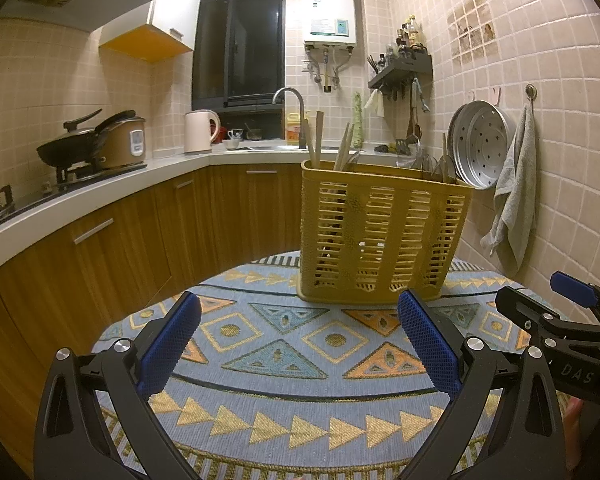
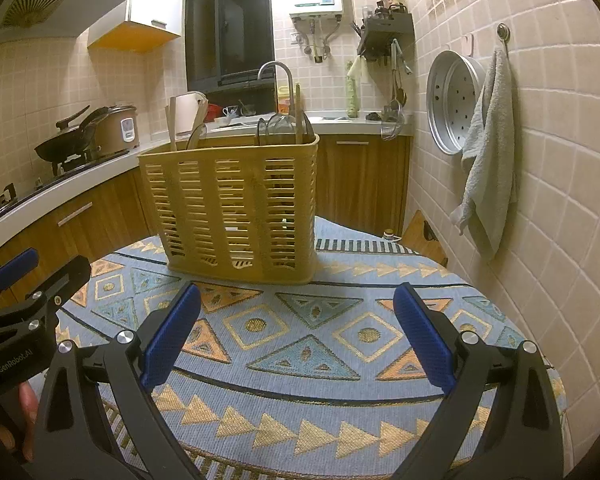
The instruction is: Organize utensils
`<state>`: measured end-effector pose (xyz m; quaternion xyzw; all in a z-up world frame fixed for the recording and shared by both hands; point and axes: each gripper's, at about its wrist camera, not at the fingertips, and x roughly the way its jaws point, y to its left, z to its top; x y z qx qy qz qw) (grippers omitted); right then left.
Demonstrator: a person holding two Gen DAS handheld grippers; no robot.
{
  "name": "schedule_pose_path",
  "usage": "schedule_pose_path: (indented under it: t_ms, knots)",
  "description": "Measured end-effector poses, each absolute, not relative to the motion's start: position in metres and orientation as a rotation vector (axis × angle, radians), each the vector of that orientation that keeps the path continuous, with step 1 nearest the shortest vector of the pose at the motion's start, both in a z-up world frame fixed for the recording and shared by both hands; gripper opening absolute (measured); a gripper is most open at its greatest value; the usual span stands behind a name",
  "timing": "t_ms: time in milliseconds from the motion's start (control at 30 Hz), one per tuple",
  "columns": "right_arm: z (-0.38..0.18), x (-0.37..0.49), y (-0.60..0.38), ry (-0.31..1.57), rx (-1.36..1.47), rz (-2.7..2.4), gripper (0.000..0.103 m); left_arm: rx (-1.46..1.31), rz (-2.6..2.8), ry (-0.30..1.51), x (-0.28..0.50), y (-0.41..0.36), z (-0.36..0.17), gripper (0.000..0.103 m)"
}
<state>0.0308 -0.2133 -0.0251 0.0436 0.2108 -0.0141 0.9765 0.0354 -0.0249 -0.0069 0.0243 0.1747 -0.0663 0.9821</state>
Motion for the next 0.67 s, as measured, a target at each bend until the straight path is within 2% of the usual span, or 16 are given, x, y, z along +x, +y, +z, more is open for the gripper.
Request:
schedule_pose_path:
  t_ms: [667]
  knots:
    - [-0.0267, 0.0324, -0.2159, 0.429, 0.101, -0.023, 0.093, 0.045, -0.129, 0.359, 0.037, -0.0233, -0.006, 0.096]
